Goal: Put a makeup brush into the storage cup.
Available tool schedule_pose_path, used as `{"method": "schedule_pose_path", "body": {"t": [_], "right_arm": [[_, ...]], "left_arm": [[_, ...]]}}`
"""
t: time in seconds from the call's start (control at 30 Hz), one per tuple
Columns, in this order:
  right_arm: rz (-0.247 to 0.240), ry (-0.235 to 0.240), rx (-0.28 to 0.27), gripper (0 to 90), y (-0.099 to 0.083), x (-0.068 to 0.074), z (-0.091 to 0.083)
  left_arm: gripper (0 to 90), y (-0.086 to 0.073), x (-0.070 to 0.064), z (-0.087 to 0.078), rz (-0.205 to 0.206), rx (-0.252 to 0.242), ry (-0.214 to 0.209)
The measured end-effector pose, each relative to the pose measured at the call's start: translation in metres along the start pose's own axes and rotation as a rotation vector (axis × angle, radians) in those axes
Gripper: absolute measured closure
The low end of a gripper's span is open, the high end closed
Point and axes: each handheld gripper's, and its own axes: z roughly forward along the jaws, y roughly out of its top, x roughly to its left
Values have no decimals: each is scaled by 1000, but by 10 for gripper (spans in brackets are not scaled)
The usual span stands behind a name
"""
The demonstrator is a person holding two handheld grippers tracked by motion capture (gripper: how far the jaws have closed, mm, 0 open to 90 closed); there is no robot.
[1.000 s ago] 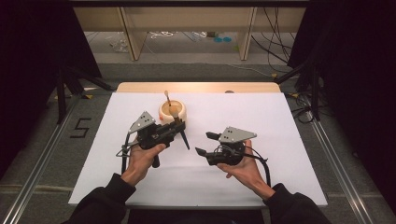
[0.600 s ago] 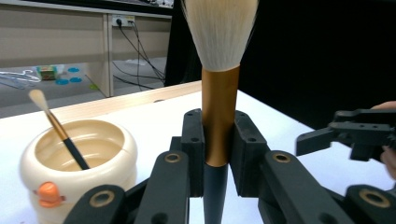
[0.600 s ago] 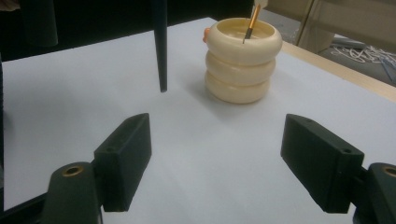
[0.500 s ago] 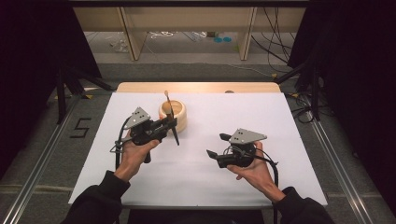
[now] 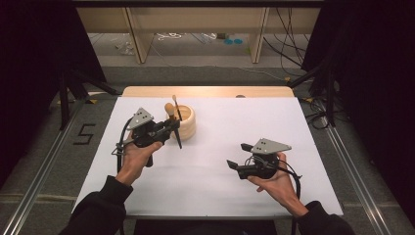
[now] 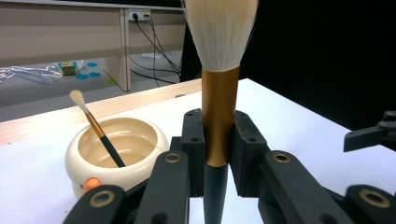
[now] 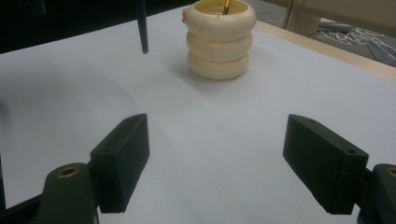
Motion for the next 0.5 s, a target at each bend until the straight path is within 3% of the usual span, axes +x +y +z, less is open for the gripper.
{"method": "schedule_pose_path", "body": {"t": [0.5], "right_arm": [[18,-28,24,214,-10,-4,-7]], "left_arm": [[772,14,11,0,9,10,24]]}}
